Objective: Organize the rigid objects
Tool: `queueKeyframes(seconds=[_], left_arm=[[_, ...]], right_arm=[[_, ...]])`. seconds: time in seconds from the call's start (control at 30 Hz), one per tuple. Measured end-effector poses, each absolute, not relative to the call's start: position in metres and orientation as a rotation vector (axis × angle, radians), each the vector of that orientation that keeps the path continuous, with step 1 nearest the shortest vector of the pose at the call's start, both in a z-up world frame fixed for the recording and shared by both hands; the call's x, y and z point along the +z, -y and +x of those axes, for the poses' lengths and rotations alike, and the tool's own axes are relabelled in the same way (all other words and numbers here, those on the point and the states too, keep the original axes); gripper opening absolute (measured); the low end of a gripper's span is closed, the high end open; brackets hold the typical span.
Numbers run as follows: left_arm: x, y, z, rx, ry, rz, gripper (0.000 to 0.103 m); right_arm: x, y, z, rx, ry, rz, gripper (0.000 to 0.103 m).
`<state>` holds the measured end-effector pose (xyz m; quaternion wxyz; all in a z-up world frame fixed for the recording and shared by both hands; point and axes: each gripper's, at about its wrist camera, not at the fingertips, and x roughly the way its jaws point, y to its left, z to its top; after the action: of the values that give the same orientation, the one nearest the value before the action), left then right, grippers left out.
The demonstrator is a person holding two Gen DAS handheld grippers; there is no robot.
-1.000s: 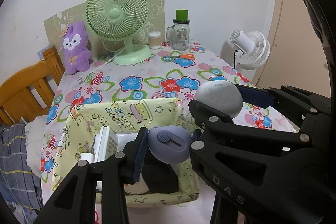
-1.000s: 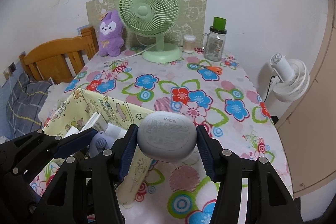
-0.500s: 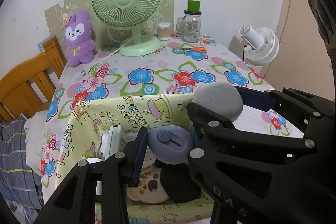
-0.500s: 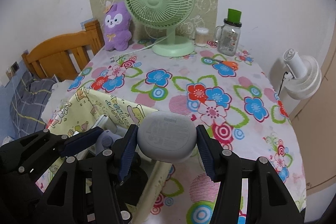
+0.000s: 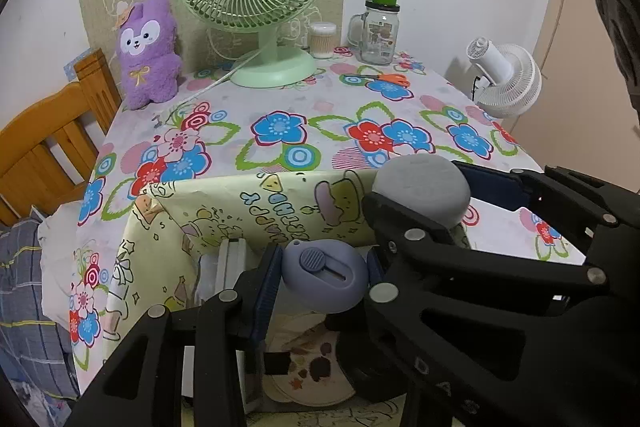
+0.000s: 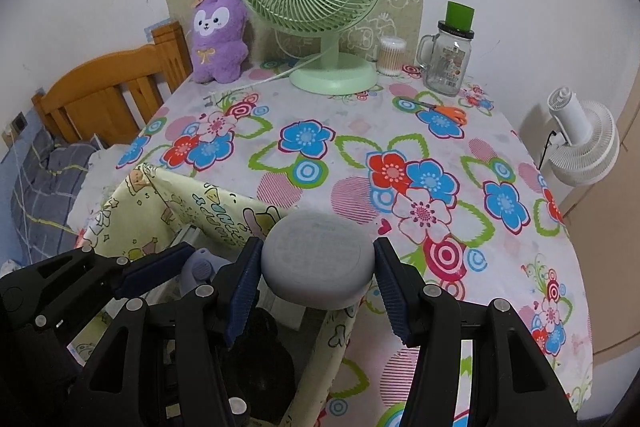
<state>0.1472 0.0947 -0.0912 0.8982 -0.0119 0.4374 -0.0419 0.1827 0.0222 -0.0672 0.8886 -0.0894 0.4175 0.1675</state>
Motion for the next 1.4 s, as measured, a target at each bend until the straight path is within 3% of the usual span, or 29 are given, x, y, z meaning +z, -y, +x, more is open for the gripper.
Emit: queueKeyframes(seconds=[0.3,0.43,0.6,0.8,1.03,1.4], left_arm=[[-0.097,-0.108,0.153,-0.098,-0.919,-0.065,0.046],[-0.093,-0.112,0.149,-0.085,-0.907,-0.065,0.063],[-0.097,-0.122,0.149,-0.053,-0.936,-0.07,0.073],[-0.099,-0.127,0.145,-0.014,-0.931,-0.049,0.078],[-0.097,-0.126,0.141,-0.018,-0.931,-0.037,0.08],[-0.086,-0.107,0.128,-0.032,-0.897,-0.016,0.086]], right_arm=[[-0.067,-0.032,0.184,0.321,-0.855,-0.22,0.059],[-0.065,-0.036,0.183,0.347,-0.865,-0.21,0.058],[-0.07,-0.047,0.185,0.377,-0.886,-0.201,0.058],[-0.076,-0.057,0.185,0.368,-0.88,-0.219,0.06],[-0.074,-0.054,0.183,0.359,-0.868,-0.21,0.078],[-0.062,-0.037,0.166,0.342,-0.837,-0.196,0.085]])
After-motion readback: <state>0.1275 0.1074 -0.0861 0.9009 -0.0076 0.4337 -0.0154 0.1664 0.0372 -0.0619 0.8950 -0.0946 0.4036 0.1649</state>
